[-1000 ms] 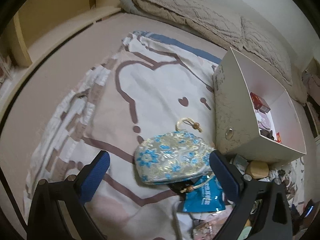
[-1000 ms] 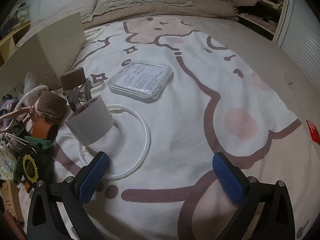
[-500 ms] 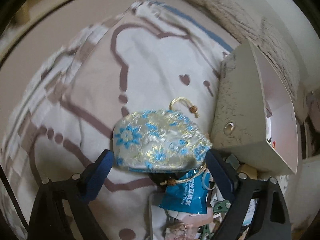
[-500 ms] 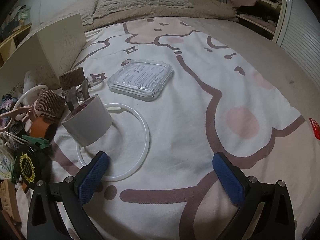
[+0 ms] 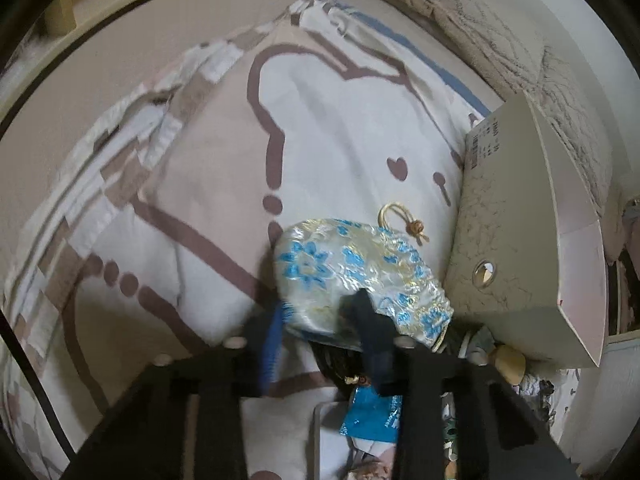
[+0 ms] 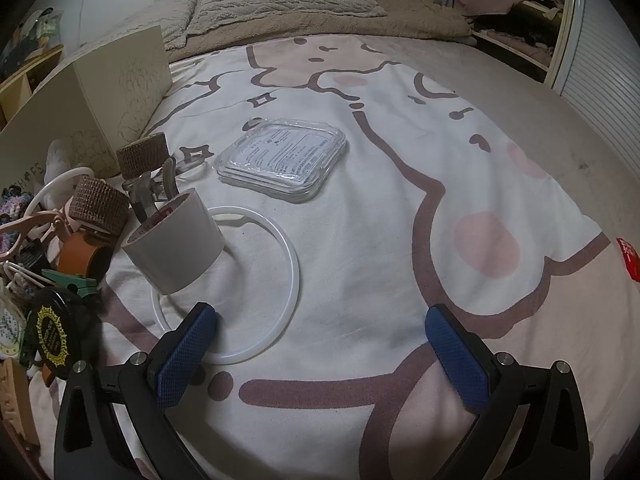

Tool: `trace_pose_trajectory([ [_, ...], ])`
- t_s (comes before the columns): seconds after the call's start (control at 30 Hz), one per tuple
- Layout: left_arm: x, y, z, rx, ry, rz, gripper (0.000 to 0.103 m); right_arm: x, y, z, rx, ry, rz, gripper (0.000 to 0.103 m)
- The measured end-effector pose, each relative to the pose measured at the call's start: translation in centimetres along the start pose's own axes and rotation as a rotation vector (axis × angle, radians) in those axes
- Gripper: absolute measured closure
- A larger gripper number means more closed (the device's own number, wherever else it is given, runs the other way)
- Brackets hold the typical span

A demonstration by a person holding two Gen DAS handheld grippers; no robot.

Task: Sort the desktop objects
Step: 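Lower the left gripper onto the blue-and-gold floral pouch and close it, then lift the floral pouch with the left gripper and hold it above the pile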

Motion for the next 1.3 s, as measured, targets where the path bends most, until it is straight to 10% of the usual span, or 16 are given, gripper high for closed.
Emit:
trace_pose_trajectory([
  [0.23,2.0,0.9,-0.2,-0.054,-0.037,-0.057,0.093,-0.1,0.0,0.0,0.01,-0.018,0.003,0.0],
  [0.73,10.9,2.7,-1.3,-0.225,0.026,-0.297,0.093,-0.1,0.0,-0.1,0.011,-0.02,0.004,0.0],
  [1.3,15.9,0.2,0.4,-0.374,0.159,-0.331,0.096,0.0,0.0,0.0,0.012,-0.021,0.003,0.0],
])
Point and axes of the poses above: each gripper's, at about its wrist camera, not at the fingertips, and x roughly against the way its jaws point, z to its left, y to its top, the point moved 9 cm from there along -x, roughly the way its jaws point, and after that the axes turned 2 degrees about z, right-handed, at the moved point
